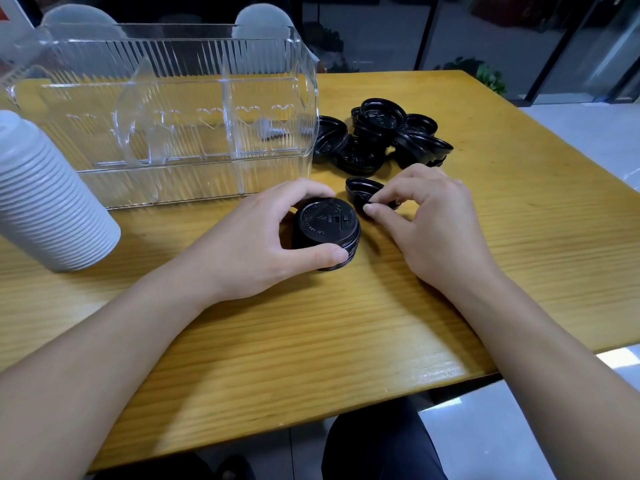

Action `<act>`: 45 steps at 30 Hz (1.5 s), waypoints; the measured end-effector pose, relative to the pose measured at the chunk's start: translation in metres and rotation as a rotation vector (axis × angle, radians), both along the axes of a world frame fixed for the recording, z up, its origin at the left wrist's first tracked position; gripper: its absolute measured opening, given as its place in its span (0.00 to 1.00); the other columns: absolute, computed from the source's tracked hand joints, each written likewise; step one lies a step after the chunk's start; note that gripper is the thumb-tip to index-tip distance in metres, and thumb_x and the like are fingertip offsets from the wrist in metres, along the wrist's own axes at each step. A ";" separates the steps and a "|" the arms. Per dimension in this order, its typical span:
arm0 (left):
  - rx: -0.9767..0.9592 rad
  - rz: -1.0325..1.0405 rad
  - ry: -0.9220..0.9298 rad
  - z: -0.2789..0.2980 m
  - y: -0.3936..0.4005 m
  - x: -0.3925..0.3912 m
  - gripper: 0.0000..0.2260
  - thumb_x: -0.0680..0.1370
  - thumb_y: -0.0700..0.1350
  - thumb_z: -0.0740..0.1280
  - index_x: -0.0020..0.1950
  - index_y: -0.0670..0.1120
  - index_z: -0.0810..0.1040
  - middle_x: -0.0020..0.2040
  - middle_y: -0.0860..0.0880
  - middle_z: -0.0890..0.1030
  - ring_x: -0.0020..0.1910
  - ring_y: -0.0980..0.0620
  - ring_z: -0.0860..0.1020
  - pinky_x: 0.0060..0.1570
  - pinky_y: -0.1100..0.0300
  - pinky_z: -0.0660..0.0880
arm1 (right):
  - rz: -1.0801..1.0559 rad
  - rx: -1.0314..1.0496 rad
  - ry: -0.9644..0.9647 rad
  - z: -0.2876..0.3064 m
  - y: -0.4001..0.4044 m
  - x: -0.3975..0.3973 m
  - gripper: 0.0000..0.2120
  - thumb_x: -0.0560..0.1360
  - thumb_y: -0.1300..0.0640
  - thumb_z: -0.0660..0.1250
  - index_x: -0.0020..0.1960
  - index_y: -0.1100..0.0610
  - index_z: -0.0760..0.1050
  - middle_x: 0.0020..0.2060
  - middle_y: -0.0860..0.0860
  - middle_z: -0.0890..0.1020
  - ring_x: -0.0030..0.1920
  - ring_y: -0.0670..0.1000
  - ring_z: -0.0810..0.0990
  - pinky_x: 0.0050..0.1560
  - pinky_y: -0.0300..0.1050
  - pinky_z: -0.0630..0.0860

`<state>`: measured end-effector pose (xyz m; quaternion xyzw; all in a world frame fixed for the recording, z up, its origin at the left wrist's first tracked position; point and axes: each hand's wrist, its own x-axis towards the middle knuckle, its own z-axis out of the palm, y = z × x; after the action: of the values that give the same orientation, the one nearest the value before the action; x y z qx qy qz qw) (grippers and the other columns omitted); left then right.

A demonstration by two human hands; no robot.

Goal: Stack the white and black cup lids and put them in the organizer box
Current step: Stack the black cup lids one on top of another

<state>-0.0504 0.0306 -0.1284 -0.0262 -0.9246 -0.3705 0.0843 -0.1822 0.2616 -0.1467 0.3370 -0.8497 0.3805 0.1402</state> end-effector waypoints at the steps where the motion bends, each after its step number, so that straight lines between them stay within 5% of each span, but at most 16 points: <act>1: -0.001 0.002 -0.005 -0.001 0.000 0.000 0.31 0.76 0.65 0.81 0.76 0.60 0.78 0.68 0.64 0.83 0.71 0.63 0.80 0.72 0.62 0.75 | 0.010 -0.038 -0.008 0.000 0.000 0.001 0.03 0.80 0.52 0.80 0.47 0.49 0.88 0.48 0.43 0.85 0.52 0.49 0.80 0.61 0.61 0.77; 7: 0.086 0.043 0.055 -0.004 -0.003 -0.001 0.38 0.77 0.72 0.72 0.85 0.61 0.71 0.73 0.63 0.82 0.75 0.65 0.78 0.78 0.52 0.75 | 0.105 -0.271 0.000 0.011 0.000 0.009 0.02 0.80 0.58 0.80 0.50 0.56 0.89 0.49 0.49 0.87 0.49 0.49 0.84 0.52 0.38 0.77; 12: 0.239 0.061 0.173 -0.004 -0.005 -0.003 0.36 0.84 0.66 0.73 0.89 0.56 0.68 0.76 0.57 0.83 0.78 0.58 0.79 0.79 0.47 0.75 | 0.244 -0.310 0.082 0.014 -0.002 0.017 0.02 0.81 0.62 0.80 0.52 0.60 0.89 0.50 0.52 0.88 0.51 0.52 0.87 0.53 0.52 0.82; 15: 0.256 0.002 0.232 -0.002 -0.002 -0.003 0.30 0.86 0.55 0.75 0.86 0.51 0.73 0.76 0.56 0.84 0.79 0.52 0.79 0.80 0.41 0.74 | 0.323 -0.307 0.111 0.015 -0.003 0.021 0.02 0.80 0.63 0.80 0.51 0.62 0.89 0.50 0.54 0.89 0.51 0.53 0.88 0.54 0.49 0.82; 25: 0.373 -0.077 0.335 0.002 0.008 -0.002 0.34 0.82 0.43 0.81 0.84 0.41 0.68 0.74 0.45 0.83 0.75 0.41 0.82 0.77 0.40 0.78 | 0.381 -0.272 0.188 0.016 -0.005 0.025 0.03 0.79 0.63 0.81 0.51 0.63 0.89 0.51 0.55 0.89 0.52 0.54 0.89 0.54 0.52 0.84; 30: 0.370 -0.069 0.379 0.003 0.007 -0.003 0.33 0.81 0.42 0.80 0.82 0.45 0.68 0.73 0.47 0.81 0.74 0.41 0.81 0.75 0.39 0.78 | 0.404 -0.232 0.165 0.017 -0.006 0.025 0.06 0.79 0.63 0.81 0.56 0.62 0.89 0.55 0.53 0.89 0.57 0.51 0.88 0.57 0.44 0.81; 36: 0.338 -0.017 0.389 0.004 -0.001 -0.003 0.34 0.82 0.44 0.80 0.85 0.51 0.70 0.75 0.47 0.78 0.76 0.39 0.79 0.75 0.39 0.79 | 0.326 -0.261 0.130 0.017 -0.004 0.024 0.11 0.83 0.61 0.77 0.64 0.61 0.86 0.62 0.53 0.87 0.59 0.54 0.86 0.54 0.55 0.81; 45: 0.127 0.008 0.350 0.003 0.004 0.002 0.37 0.79 0.46 0.83 0.86 0.52 0.73 0.73 0.51 0.77 0.76 0.46 0.78 0.68 0.45 0.82 | 0.403 -0.243 0.013 0.024 0.000 0.026 0.34 0.79 0.53 0.81 0.80 0.62 0.73 0.76 0.54 0.79 0.75 0.55 0.79 0.70 0.56 0.78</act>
<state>-0.0486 0.0345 -0.1250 -0.0811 -0.8706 -0.4176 0.2471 -0.1560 0.2612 -0.1229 0.4830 -0.7122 0.4981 0.1067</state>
